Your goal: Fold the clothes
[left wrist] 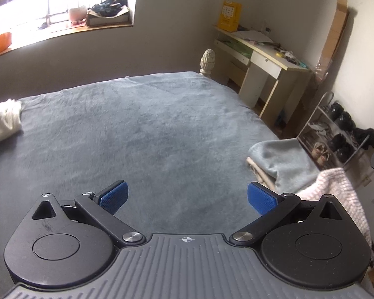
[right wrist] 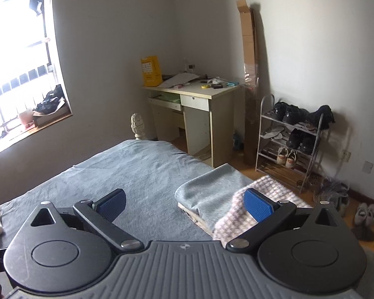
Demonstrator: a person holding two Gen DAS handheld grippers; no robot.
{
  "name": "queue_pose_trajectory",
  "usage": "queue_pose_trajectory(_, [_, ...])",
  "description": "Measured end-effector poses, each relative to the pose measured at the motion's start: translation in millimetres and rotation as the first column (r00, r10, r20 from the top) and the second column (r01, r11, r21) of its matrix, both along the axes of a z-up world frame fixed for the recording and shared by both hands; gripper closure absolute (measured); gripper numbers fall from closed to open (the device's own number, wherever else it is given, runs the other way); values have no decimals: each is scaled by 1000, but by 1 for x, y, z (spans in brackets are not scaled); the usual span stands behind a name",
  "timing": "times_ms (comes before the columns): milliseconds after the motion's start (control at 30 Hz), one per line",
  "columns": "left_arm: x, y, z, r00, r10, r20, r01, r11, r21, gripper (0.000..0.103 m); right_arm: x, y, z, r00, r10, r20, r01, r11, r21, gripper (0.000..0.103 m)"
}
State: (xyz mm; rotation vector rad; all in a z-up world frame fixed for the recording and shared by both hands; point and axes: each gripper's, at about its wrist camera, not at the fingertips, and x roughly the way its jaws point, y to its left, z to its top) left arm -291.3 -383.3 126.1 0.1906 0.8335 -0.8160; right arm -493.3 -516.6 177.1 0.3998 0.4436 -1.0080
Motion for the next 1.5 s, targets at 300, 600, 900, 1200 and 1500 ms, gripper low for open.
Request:
queue_pose_trajectory(300, [86, -17, 53, 974, -206, 89, 209, 978, -22, 0, 91, -16, 6, 981, -163, -106, 173, 980, 102, 0])
queue_pose_trajectory(600, [117, -7, 91, 935, -326, 136, 330, 944, -4, 0, 130, 37, 35, 942, -309, -135, 329, 929, 171, 0])
queue_pose_trajectory(900, [118, -25, 60, 912, -407, 42, 407, 913, 13, 0, 131, 30, 11, 955, -220, -198, 249, 959, 136, 0])
queue_pose_trajectory(1200, [124, -37, -36, 970, -178, -166, 184, 983, 22, 0, 145, -105, -69, 878, 154, -453, -116, 987, 110, 1])
queue_pose_trajectory(1500, [90, -44, -102, 978, 104, -180, -76, 985, 158, 0, 190, -271, -269, 550, 505, -665, -195, 852, 486, 43])
